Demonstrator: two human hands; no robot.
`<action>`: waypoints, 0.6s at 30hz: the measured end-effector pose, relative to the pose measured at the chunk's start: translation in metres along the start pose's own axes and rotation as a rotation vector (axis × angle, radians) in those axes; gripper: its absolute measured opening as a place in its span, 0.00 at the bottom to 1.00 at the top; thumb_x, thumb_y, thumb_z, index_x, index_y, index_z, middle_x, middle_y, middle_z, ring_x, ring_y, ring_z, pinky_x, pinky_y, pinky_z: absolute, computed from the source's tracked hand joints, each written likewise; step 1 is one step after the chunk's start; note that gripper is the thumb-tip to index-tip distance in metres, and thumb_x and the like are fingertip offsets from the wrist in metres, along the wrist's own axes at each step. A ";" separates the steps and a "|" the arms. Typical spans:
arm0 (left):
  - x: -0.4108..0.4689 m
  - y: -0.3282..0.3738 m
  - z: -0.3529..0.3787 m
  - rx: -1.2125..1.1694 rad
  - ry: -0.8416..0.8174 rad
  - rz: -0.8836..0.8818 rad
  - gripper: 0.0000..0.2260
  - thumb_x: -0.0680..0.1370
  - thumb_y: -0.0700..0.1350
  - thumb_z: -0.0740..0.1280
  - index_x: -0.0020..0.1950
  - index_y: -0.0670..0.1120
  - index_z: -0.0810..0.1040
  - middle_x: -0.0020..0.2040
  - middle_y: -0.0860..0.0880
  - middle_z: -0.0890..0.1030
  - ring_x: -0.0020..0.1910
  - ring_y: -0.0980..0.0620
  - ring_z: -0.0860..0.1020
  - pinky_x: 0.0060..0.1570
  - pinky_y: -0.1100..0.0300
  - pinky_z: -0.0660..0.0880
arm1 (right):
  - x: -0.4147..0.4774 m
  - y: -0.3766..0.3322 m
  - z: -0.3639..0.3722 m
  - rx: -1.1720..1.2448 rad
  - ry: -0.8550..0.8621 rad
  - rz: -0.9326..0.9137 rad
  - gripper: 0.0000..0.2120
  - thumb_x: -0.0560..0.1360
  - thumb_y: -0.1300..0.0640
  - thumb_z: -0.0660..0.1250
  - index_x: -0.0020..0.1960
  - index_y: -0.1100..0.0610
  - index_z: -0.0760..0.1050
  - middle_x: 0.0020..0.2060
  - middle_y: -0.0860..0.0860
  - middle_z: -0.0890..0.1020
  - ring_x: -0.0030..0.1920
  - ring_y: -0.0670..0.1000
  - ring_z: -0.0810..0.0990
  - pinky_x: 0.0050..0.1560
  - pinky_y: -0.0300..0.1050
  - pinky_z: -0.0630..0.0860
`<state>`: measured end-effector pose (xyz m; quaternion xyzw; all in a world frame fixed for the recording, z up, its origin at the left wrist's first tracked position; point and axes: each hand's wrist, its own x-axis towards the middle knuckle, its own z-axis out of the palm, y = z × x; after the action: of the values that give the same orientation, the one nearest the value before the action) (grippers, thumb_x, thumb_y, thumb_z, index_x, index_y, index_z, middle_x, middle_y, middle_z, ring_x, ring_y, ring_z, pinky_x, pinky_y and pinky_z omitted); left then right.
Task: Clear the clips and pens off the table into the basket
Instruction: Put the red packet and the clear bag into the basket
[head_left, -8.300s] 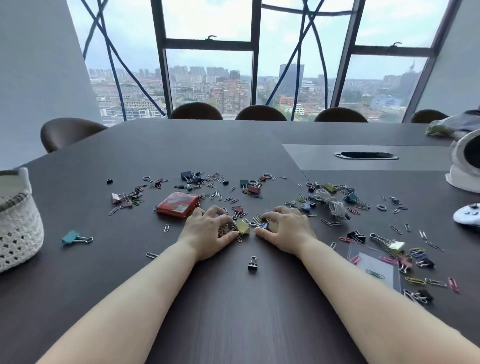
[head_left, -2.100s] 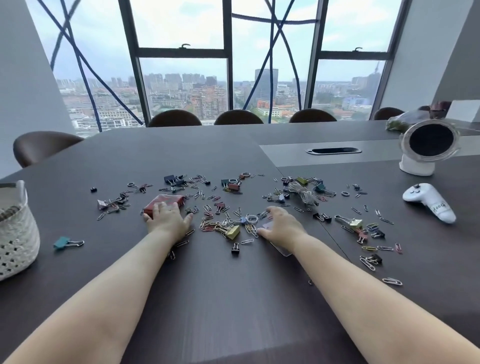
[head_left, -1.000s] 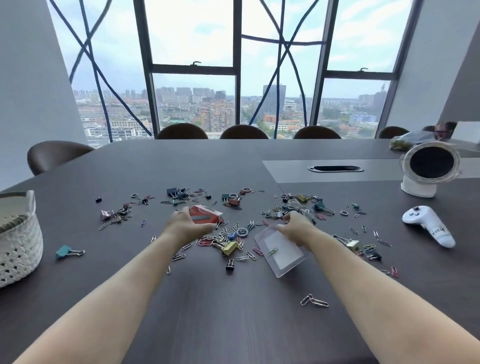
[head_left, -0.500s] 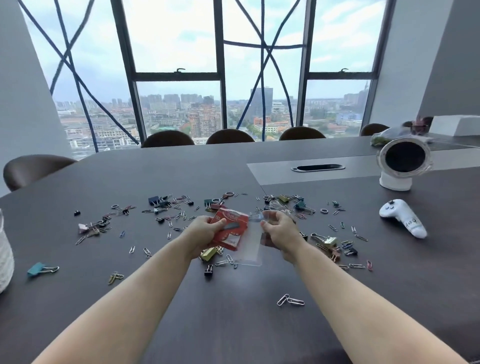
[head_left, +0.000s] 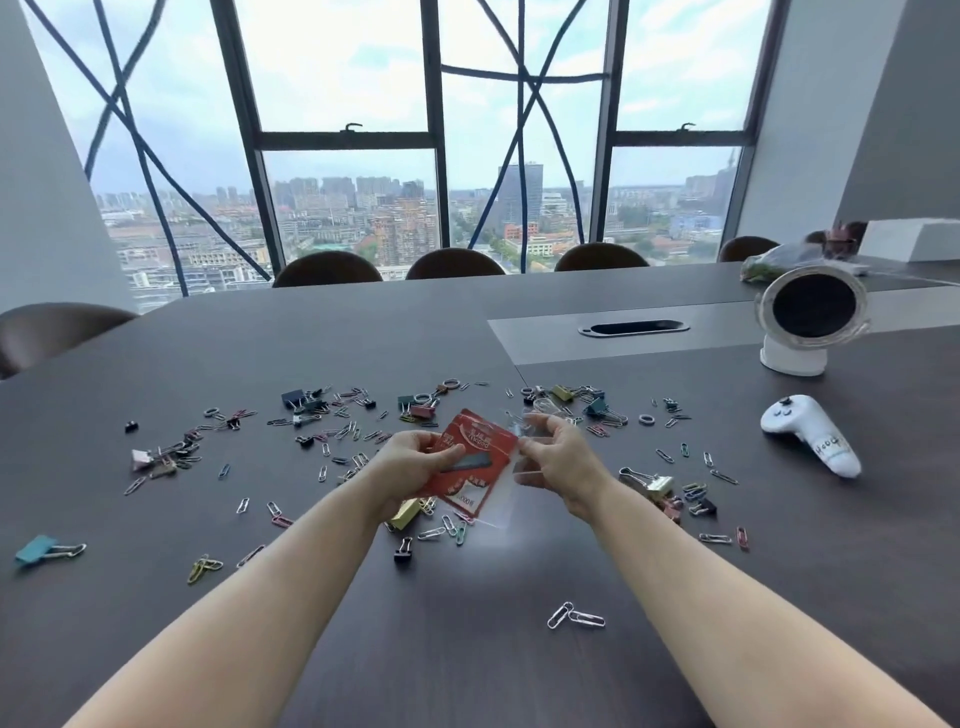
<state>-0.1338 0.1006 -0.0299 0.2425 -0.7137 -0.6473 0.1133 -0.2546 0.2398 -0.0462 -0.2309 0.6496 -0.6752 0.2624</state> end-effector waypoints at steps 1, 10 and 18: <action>0.002 -0.002 0.002 0.001 0.012 0.034 0.05 0.74 0.40 0.68 0.49 0.40 0.77 0.40 0.45 0.81 0.29 0.56 0.81 0.30 0.66 0.79 | 0.003 0.003 -0.001 -0.045 0.014 -0.010 0.16 0.78 0.65 0.60 0.64 0.60 0.64 0.42 0.58 0.77 0.31 0.49 0.76 0.28 0.38 0.78; 0.018 -0.010 -0.003 -0.094 0.220 0.212 0.07 0.73 0.39 0.69 0.49 0.41 0.75 0.45 0.42 0.80 0.41 0.45 0.81 0.44 0.53 0.80 | 0.024 0.015 -0.022 -1.191 0.338 -0.199 0.25 0.75 0.52 0.62 0.70 0.55 0.61 0.71 0.56 0.64 0.71 0.58 0.60 0.70 0.54 0.60; 0.006 -0.012 -0.031 -0.004 0.249 0.303 0.06 0.73 0.41 0.69 0.46 0.47 0.73 0.45 0.44 0.78 0.42 0.47 0.80 0.39 0.61 0.81 | 0.048 0.012 -0.024 -1.202 0.396 -0.115 0.14 0.77 0.56 0.58 0.60 0.61 0.66 0.57 0.61 0.77 0.57 0.61 0.76 0.53 0.51 0.72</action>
<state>-0.1212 0.0700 -0.0387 0.2105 -0.7211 -0.5893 0.2974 -0.3063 0.2263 -0.0604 -0.2430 0.9380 -0.2357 -0.0747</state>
